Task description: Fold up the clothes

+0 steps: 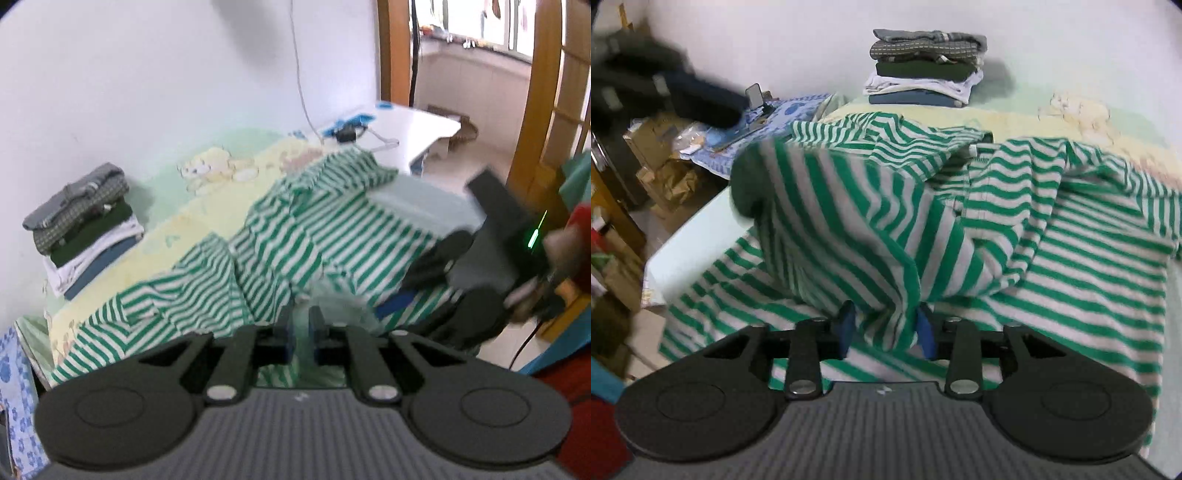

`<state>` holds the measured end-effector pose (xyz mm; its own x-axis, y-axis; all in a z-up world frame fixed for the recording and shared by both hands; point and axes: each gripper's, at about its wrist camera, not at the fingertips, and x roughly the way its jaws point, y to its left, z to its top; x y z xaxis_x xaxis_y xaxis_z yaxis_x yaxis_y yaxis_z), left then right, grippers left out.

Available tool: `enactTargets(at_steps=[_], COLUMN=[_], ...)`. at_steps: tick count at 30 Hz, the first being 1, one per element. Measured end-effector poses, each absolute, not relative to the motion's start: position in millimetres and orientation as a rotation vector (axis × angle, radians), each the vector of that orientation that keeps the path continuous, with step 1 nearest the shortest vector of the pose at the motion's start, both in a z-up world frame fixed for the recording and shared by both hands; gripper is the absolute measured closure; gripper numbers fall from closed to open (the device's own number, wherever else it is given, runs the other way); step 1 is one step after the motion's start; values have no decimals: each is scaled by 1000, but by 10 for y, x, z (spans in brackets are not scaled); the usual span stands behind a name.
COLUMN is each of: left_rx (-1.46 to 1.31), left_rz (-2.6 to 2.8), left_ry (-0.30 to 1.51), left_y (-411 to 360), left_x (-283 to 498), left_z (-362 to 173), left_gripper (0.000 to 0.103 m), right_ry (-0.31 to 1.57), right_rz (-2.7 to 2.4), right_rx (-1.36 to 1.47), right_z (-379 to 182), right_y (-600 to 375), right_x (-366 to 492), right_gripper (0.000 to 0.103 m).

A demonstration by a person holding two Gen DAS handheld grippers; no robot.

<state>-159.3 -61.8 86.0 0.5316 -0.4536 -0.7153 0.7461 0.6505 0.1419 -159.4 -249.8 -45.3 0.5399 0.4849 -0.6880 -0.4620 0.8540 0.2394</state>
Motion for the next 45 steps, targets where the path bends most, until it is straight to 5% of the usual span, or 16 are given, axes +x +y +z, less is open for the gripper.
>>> enactTargets(at_steps=[1, 8, 13, 16, 19, 21, 24, 25, 27, 32, 39, 45], left_rx=[472, 509, 534, 568, 598, 630, 668, 674, 686, 671, 627, 596], left_rz=[-730, -651, -634, -618, -618, -616, -620, -627, -640, -668, -712, -777], left_ry=[691, 715, 805, 847, 844, 836, 852, 868, 899, 885, 698, 722], left_y=[-636, -620, -577, -616, -654, -683, -741, -758, -793, -754, -677, -795], left_x=[-1605, -1694, -1775, -1786, -1768, -1749, -1691, -1669, -1626, -1664, -1897, -1920], left_z=[897, 821, 411, 149, -37, -144, -297, -349, -451, -400, 285, 196], left_gripper=[95, 83, 46, 44, 39, 30, 36, 41, 61, 83, 76, 73], right_ry=[817, 779, 842, 824, 745, 693, 664, 684, 763, 810, 936, 932], right_rz=[576, 694, 799, 823, 731, 701, 665, 647, 632, 707, 883, 812], right_rx=[26, -33, -185, -240, -272, -259, -257, -267, -246, -95, -87, -125], right_z=[-446, -246, -335, -349, -332, -309, -354, -396, -475, -308, -253, -314], right_y=[-2487, -2593, -2517, -2452, -2411, -2392, -2337, -2318, -2312, -2539, -2603, -2552], right_x=[-1597, -1843, -2014, -2074, -2034, -1984, -1916, -1873, -1780, -1849, -2125, -2087], right_gripper=[99, 98, 99, 99, 59, 59, 60, 67, 96, 98, 103, 95])
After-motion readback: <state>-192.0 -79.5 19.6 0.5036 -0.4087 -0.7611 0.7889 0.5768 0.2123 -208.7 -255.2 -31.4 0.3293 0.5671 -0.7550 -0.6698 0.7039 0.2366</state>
